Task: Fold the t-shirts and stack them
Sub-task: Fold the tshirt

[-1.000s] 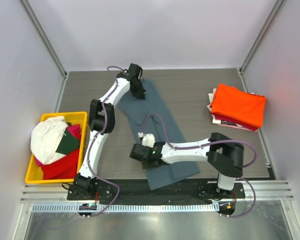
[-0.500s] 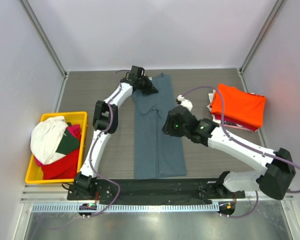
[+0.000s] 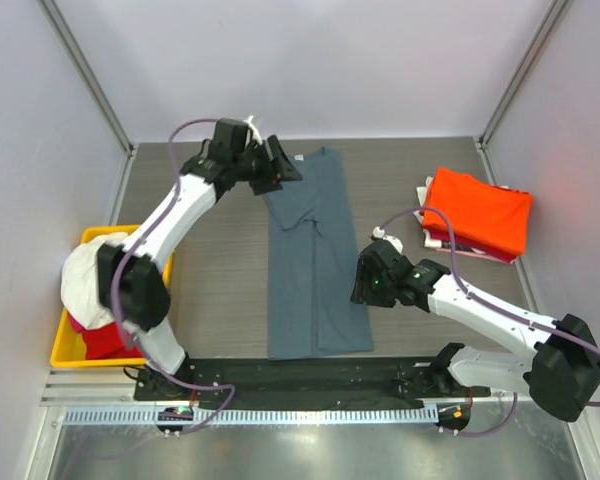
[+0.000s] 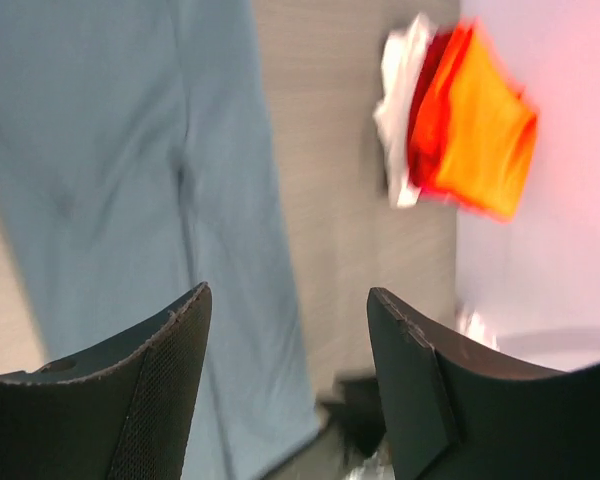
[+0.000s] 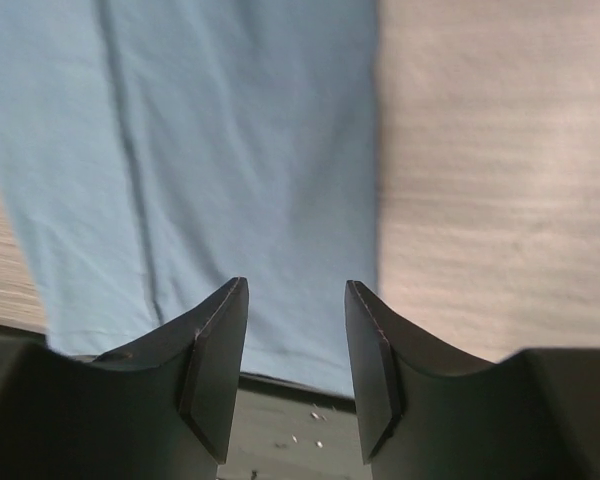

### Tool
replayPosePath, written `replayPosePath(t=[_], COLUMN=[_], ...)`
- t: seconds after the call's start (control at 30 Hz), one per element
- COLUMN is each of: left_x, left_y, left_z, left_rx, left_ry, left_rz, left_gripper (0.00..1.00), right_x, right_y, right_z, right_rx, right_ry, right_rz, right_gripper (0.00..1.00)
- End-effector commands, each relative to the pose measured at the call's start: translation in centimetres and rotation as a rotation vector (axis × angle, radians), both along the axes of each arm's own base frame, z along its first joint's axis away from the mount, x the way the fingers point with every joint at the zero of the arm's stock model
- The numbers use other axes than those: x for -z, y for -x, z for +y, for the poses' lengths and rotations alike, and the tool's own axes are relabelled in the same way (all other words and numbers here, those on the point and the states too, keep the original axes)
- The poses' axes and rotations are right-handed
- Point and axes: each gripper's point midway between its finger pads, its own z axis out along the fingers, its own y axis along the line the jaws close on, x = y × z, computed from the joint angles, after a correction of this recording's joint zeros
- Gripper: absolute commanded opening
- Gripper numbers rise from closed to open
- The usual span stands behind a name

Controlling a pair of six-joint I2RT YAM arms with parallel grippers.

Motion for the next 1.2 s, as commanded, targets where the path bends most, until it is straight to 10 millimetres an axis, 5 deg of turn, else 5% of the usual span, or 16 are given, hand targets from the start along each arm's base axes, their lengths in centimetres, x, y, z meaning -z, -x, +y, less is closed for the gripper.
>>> replayPosePath(t=[0.0,0.07,0.1,0.13,0.27,0.37,0.67,0.87,1.07,1.17], left_x=[3.9,5.4,7.9,7.3,11.7,12.7,16.5,17.9,19.6,20.0], left_y=[7.8,11.0,13.6,15.1,23.8,27.1,30.8,31.5,33.3,33.8], left_z=[3.4,3.9,4.7,5.1,4.1,4.2,5.1,4.2,4.1,3.9], left_rx=[-0.011,-0.015,-0.012,-0.044,0.025,0.028,0.044,0.057,0.06,0.06], left_ry=[-0.136,-0.166,-0.202,-0.191,-0.238,-0.228,-0.237,-0.202,-0.2,-0.194], left_rz=[0.095,0.119,0.17,0.158,0.241,0.269,0.367,0.4,0.445,0.447], left_gripper=[0.65,0.65,0.65,0.65,0.65,0.66,0.69,0.51,0.44,0.44], right_x=[0.4,1.5,1.8,2.2,2.9,3.7,5.4,6.6,7.1,6.9], right_y=[1.6,2.6,3.1,3.9,5.6,6.5,8.4,9.0,9.6,9.7], right_z=[-0.9,-1.9,-2.0,-1.8,-2.2,-2.3,-2.7,-2.4,-1.6,-1.4], right_rx=[0.034,0.051,0.056,0.052,0.046,0.046,0.032,0.017,-0.001,-0.008], right_ry=[0.004,0.045,0.049,0.048,0.113,0.128,0.138,0.124,0.076,0.054], right_rz=[0.057,0.104,0.122,0.138,0.158,0.184,0.238,0.254,0.277,0.275], right_gripper=[0.49,0.46,0.42,0.41,0.42,0.43,0.43,0.39,0.3,0.13])
